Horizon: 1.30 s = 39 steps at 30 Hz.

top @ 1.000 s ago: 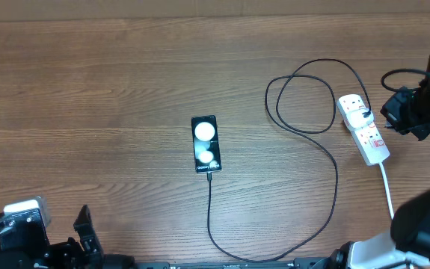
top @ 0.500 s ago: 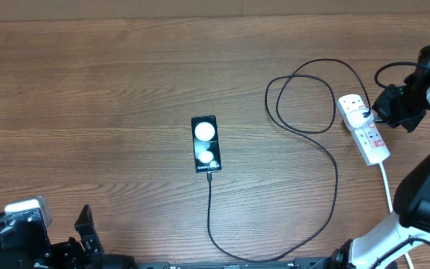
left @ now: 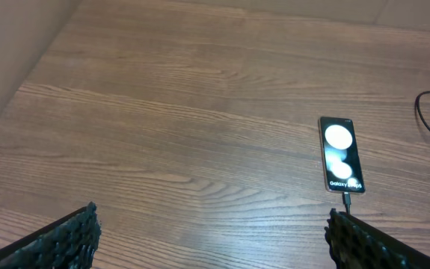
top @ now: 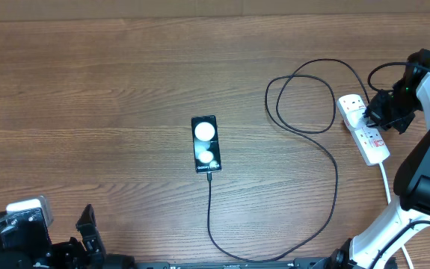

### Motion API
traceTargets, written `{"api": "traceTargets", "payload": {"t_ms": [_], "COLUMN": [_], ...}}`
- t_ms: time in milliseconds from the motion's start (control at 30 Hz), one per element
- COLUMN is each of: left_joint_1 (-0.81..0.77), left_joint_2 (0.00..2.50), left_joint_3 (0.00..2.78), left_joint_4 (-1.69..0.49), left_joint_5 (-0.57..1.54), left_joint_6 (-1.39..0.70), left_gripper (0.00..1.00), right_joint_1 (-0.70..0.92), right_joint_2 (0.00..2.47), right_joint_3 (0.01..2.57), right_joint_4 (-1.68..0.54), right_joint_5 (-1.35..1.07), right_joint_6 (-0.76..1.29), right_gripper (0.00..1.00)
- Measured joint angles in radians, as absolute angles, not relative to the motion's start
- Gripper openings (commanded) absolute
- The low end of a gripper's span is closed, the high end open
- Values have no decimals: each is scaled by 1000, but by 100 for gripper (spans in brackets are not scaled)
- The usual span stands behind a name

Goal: Plug charger to phone and switch on socket

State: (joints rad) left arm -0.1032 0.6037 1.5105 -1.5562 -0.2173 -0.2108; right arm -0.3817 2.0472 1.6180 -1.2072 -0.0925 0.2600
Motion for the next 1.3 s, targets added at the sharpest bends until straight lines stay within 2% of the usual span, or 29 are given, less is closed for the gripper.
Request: {"api": "traceTargets", "payload": {"t_ms": [933, 1300], "left_joint_1": [-103, -103], "left_joint_2": [604, 604], "left_joint_3": [1510, 1510], "left_joint_4": [-1556, -1556], "left_joint_5": [-217, -217], "left_joint_6": [-211, -210], "left_gripper": [100, 100], "right_joint_1": [-407, -409], "right_joint_2": [2104, 2134], "right_joint_3": [1618, 1639], "right_joint_4": [-1145, -1189], "right_joint_5": [-78, -65], "right_joint_6": [262, 276], "right_gripper": [4, 4]}}
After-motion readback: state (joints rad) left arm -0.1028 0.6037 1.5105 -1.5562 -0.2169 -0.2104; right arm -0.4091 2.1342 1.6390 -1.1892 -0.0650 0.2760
